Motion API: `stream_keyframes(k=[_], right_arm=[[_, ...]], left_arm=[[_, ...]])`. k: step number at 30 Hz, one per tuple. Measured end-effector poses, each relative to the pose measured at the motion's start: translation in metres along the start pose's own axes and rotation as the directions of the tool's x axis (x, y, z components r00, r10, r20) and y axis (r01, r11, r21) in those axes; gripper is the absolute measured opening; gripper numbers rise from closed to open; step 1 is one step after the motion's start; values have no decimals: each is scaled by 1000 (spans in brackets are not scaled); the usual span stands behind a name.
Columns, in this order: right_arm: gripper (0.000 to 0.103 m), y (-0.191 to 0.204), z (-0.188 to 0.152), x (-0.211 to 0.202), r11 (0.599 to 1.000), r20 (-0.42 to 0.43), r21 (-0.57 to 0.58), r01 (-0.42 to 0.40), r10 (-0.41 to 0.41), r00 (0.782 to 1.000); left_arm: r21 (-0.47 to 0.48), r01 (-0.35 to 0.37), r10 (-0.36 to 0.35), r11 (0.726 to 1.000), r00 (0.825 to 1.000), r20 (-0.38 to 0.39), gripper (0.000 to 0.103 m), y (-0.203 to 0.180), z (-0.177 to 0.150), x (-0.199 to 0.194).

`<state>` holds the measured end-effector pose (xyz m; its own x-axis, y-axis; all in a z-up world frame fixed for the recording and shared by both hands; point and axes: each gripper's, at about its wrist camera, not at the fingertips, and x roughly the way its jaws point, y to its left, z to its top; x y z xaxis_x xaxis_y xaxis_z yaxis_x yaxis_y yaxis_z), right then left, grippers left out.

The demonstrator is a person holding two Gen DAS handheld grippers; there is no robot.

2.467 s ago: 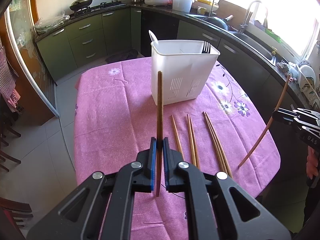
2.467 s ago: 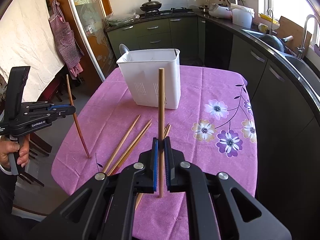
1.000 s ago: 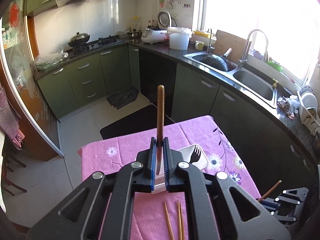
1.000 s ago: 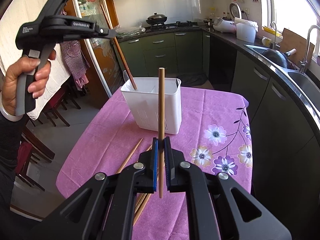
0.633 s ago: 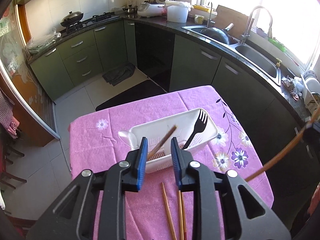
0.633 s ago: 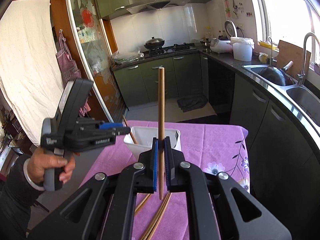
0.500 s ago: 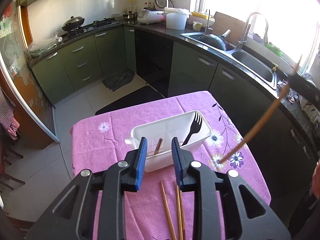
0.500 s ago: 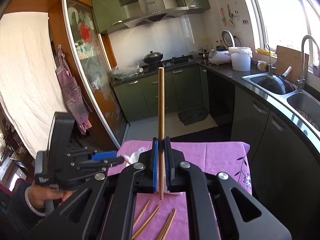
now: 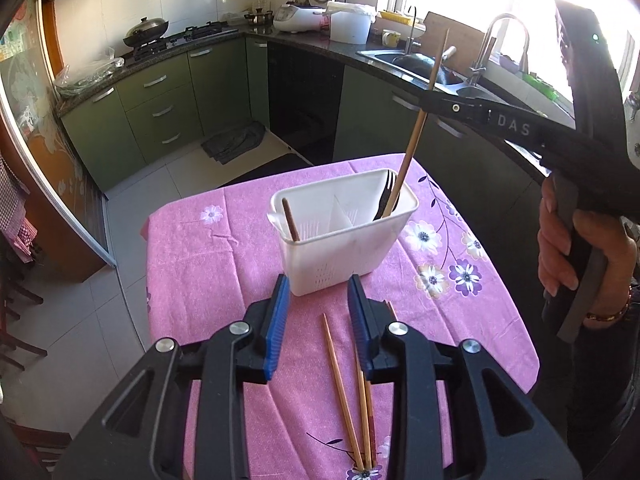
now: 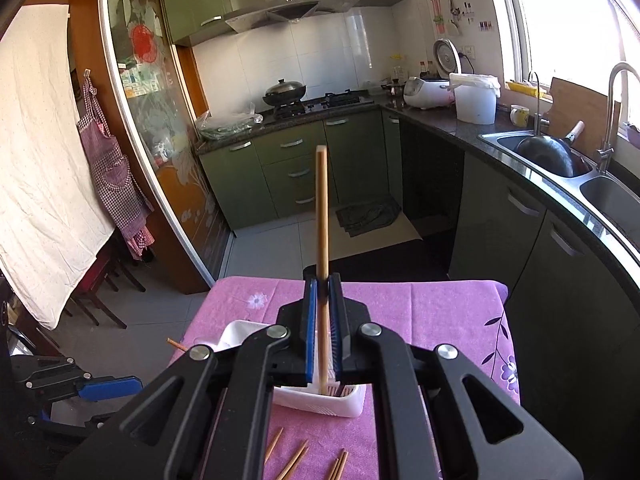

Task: Organize utensils
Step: 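Lower the held chopstick into the white holder and open the right tool, then grasp another wooden chopstick with the left tool and lift it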

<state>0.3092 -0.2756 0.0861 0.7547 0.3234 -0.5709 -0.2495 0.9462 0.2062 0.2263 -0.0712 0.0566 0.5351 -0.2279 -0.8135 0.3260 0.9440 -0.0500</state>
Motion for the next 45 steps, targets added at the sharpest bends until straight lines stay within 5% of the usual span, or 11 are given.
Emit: stream_keyframes(k=[9, 14, 22, 26, 30, 38, 45], right_arm=[[12, -3, -21, -44, 1000, -19, -1, -28, 28, 999], [13, -13, -74, -59, 1000, -125, -14, 8, -10, 992], [17, -43, -164, -11, 999, -407, -3, 41, -39, 913], [17, -53, -190, 10, 999, -484, 14, 40, -28, 875], [17, -54, -199, 19, 999, -514, 13, 31, -20, 857], [17, -54, -199, 24, 999, -535, 12, 30, -19, 845], [24, -54, -206, 35, 999, -592, 49, 9, 22, 806]], left_arm=[[-7, 36, -36, 999, 994, -100, 29, -9, -30, 37], [-37, 71, -78, 997, 963, -256, 29, -13, -56, 88], [-55, 42, -60, 998, 917, -394, 29, -20, -80, 145], [-63, 16, -42, 998, 895, -444, 28, -20, -88, 164], [-81, -2, -38, 997, 875, -482, 15, -19, -92, 181], [-15, -49, 36, 999, 877, -480, 8, -28, -88, 189], [-25, -38, 22, 999, 888, -460, 7, -27, -87, 188]])
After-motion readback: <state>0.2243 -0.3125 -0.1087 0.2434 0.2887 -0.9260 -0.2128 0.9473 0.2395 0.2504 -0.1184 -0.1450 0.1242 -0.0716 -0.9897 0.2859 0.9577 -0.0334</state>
